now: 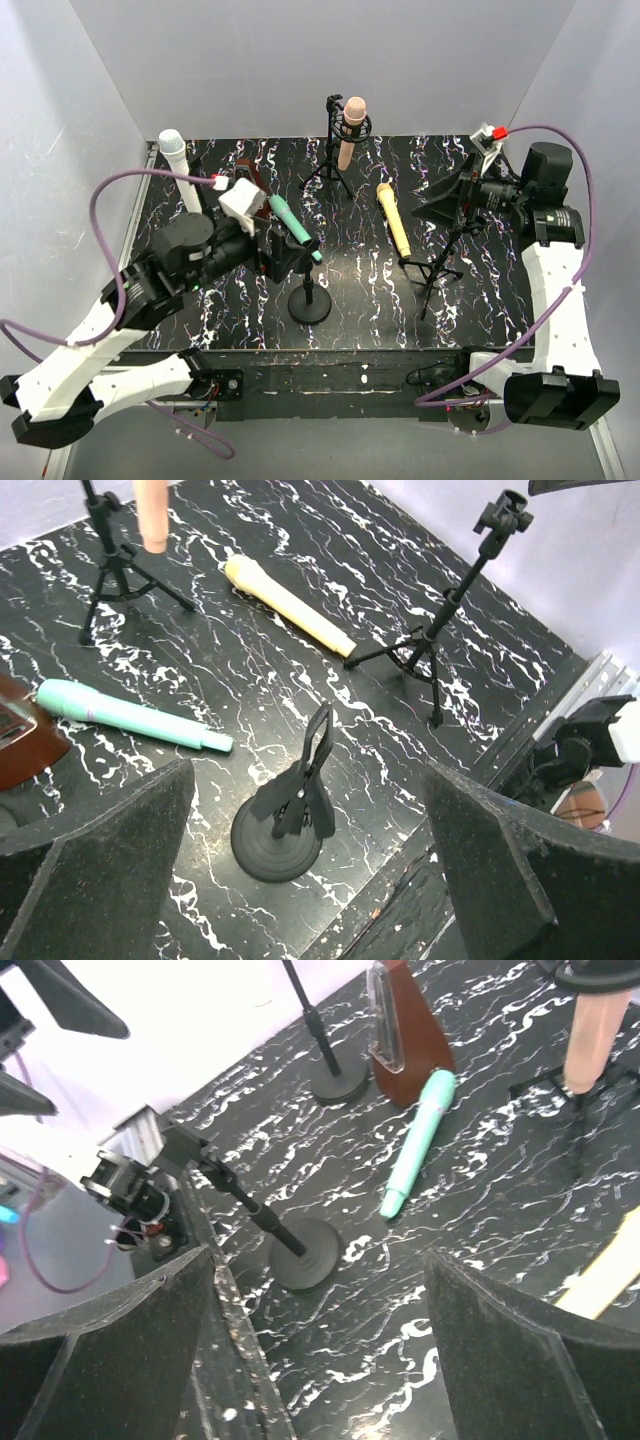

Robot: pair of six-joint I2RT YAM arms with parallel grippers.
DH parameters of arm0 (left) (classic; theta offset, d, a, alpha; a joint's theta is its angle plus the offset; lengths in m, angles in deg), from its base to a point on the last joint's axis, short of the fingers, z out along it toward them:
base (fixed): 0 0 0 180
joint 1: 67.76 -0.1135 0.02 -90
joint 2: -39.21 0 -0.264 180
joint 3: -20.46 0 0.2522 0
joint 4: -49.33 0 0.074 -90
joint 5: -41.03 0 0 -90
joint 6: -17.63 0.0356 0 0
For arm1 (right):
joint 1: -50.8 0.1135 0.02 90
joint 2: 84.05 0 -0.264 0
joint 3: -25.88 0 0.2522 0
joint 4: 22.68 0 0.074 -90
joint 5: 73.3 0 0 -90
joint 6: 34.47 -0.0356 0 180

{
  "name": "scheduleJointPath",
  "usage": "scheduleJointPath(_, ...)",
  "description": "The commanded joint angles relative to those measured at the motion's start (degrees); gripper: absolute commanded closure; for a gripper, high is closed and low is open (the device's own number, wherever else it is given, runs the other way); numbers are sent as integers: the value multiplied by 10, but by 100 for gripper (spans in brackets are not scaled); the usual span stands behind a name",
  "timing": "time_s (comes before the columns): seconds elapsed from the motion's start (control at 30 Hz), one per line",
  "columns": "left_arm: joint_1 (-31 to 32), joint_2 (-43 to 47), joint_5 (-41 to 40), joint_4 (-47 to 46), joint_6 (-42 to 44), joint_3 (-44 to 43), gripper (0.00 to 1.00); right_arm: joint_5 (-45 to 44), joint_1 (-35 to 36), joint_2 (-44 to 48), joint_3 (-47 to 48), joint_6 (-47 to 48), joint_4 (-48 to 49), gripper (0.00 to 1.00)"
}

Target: Attach the microphones to the stand

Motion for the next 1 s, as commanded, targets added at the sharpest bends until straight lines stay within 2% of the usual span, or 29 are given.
scheduleJointPath(0.0, -2, 55, -58, -31, -29, 44, 2, -67, 35, -30, 92, 116, -124, 8)
scheduleJointPath(0.13, -2, 94, -75, -30, -43, 82, 2, -150, 87, -59, 137, 159, -177, 8)
scheduleJointPath(0.33, -2, 124, -85, -19, -65, 113, 2, -254, 160, -90, 143, 184, -196, 8)
scheduleJointPath(0.83, -2, 134, -106, -15, -59, 135, 2, -454, 271, -157, 89, 151, -116, 7)
scheduleJointPath(0.97, -2, 139, -108, -15, -58, 143, 2, -518, 284, -171, 59, 86, -57, 7)
